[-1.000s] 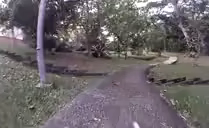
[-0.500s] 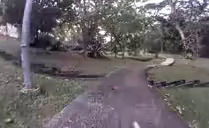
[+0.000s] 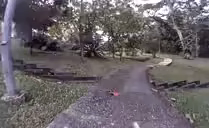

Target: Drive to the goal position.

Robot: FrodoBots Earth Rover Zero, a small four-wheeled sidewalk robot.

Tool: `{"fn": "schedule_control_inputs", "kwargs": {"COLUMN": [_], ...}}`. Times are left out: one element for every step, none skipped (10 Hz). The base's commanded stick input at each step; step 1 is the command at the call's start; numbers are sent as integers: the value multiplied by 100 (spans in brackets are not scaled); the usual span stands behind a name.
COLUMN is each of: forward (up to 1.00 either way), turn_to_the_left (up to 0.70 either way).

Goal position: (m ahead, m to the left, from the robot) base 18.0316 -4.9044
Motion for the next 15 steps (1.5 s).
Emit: {"fn": "schedule_control_inputs", "kwargs": {"forward": [70,70,70,70,70,70,70,70,70,70,70,70,70,70,70], "turn_to_the_left": [-14,-14,-14,-14,-14,-14,-14,-14,-14,-14,-14,-14,-14,-14,-14]}}
